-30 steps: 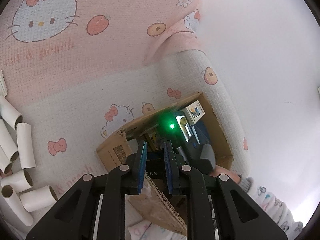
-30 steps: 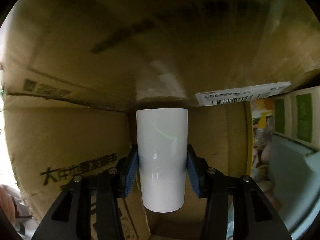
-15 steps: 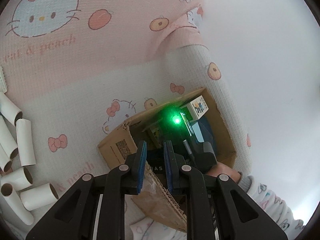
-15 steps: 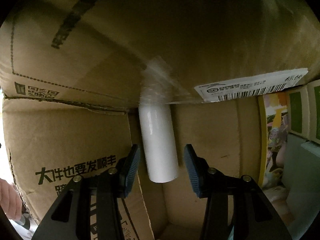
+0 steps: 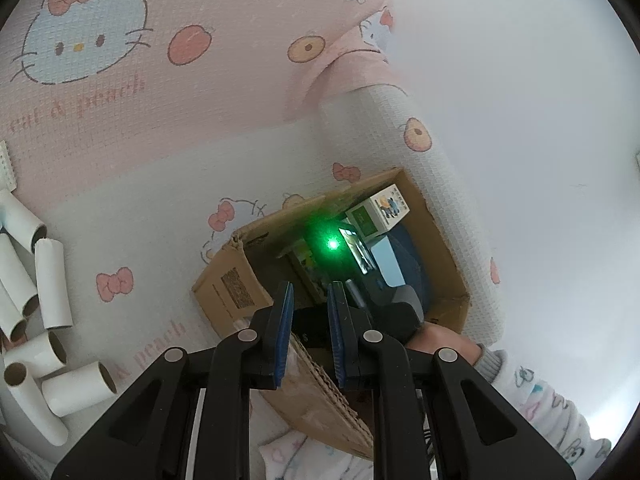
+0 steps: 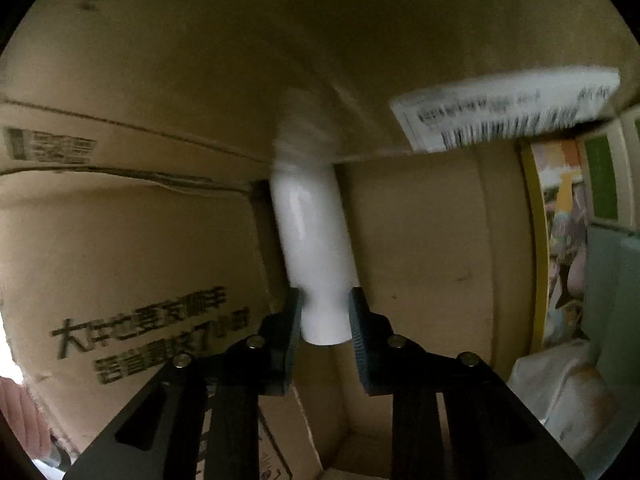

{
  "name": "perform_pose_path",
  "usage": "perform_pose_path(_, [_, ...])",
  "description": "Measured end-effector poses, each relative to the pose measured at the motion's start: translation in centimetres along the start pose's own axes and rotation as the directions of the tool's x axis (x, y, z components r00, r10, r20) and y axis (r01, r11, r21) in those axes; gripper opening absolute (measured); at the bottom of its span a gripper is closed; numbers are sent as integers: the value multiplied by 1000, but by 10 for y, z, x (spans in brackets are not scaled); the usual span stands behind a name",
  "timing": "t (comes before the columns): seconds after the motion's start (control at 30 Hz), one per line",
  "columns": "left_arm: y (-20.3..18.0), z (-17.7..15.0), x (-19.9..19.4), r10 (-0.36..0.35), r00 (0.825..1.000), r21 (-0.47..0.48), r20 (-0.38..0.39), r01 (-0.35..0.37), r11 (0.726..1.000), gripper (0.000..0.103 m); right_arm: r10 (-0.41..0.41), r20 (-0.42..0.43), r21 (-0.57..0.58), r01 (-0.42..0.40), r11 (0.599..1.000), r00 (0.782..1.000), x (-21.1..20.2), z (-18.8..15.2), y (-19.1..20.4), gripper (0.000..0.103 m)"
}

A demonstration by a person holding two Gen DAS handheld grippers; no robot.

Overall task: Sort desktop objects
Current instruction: 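Lower the tube into the box and open the right gripper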

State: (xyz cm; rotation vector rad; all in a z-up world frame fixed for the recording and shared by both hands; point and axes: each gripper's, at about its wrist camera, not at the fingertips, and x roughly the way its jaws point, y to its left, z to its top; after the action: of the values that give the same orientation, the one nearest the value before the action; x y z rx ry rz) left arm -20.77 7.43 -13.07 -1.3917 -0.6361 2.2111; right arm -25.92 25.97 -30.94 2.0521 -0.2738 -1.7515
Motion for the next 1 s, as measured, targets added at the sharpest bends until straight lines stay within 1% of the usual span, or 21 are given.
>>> perform_pose_path(0.17, [-4,-4,-6,9,1000,13,1,-9,1000,18,-17,2,-1,17,1000,1000,-1,0,4,22])
perform_pose_path(0.23, [-6,-5,-7,9,1000,11,-1,-9,1000,18,-5,-8,15,5,1000,1000,0,0,2,22])
perform_pose_path(0.4, [-12,-7,-9,9,1000,27,0,-9,1000,18,-17,-49,34,18,999,999,2,-3,3,22])
perform_pose_path(0.6, [-16,-8,-10,15,1000,41,-6,-15,999,19,-25,-62,32,27,999,998,2,-4,7,22])
perform_pose_path(0.67, [-16,-9,-11,24,1000,40,-7,-23,999,20,-39,-70,34,42,999,997,1,-4,9,22])
perform_pose_path(0.77, [-16,-8,-16,33,999,46,7,-34,998,27,-87,-67,13,89,996,994,-10,-13,21,22])
perform_pose_path(0.8, [-17,-8,-17,37,999,48,13,-38,998,32,-103,-54,2,103,995,993,-15,-16,26,22])
perform_pose_path(0.83, [-17,-8,-20,41,999,48,25,-42,998,35,-130,-25,-13,130,991,991,-26,-22,34,22])
perform_pose_path(0.87, [-17,-8,-21,41,999,47,33,-43,998,37,-142,-5,-25,142,990,990,-32,-26,39,22])
perform_pose_path(1.0, [-17,-9,-31,28,997,36,69,-30,999,54,-159,104,-46,165,985,982,-69,-44,66,22])
